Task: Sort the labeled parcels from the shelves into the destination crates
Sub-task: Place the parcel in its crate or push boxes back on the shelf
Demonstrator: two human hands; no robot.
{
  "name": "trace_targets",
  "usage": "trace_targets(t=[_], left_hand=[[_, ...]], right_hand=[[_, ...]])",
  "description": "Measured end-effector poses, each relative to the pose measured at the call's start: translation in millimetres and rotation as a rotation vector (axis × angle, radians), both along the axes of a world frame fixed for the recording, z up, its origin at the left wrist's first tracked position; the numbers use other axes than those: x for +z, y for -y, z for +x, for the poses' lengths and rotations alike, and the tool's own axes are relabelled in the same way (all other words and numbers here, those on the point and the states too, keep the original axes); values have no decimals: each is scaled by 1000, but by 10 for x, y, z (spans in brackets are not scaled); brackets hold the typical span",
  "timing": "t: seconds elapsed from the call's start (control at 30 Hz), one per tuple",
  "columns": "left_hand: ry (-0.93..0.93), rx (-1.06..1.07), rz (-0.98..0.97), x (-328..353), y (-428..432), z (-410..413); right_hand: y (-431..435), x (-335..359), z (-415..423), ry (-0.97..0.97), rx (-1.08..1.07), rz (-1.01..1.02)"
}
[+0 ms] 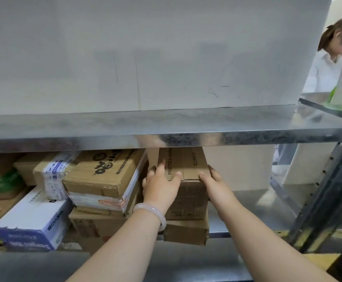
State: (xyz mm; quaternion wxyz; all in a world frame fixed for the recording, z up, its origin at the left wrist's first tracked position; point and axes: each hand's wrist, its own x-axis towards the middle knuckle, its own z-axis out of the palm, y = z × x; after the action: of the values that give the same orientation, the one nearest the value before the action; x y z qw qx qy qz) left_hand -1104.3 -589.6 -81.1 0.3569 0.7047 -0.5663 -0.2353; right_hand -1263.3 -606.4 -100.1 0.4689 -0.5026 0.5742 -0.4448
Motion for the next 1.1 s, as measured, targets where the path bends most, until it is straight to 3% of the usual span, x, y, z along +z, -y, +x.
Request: trace_targets(t=[0.1,0.4,0.63,0.83,0.9,1.03,1.1], left_hand=[[-130,-59,-36,-9,-132,-25],[-166,-254,-233,-3,-1074,57],[-324,-250,-134,29,-1934,401],[-365,-298,-284,73,-2656,808],[-342,-308,-331,70,-2874,971],[-235,-316,-406,98,-3202,1360],[-176,-310,-432,105,-3340,1580]], right_hand=[[-199,7,-13,47,-13,-39],[-1359,232,5,87,-152,-215],[-2454,219,305,-79,-238,-314],[-3188,238,632,-223,-233,-436],[-3356,341,776,-171,-207,-422],[-3578,716,1203,217,-239,-149],[-3641,855,1370,322,-199,-67]])
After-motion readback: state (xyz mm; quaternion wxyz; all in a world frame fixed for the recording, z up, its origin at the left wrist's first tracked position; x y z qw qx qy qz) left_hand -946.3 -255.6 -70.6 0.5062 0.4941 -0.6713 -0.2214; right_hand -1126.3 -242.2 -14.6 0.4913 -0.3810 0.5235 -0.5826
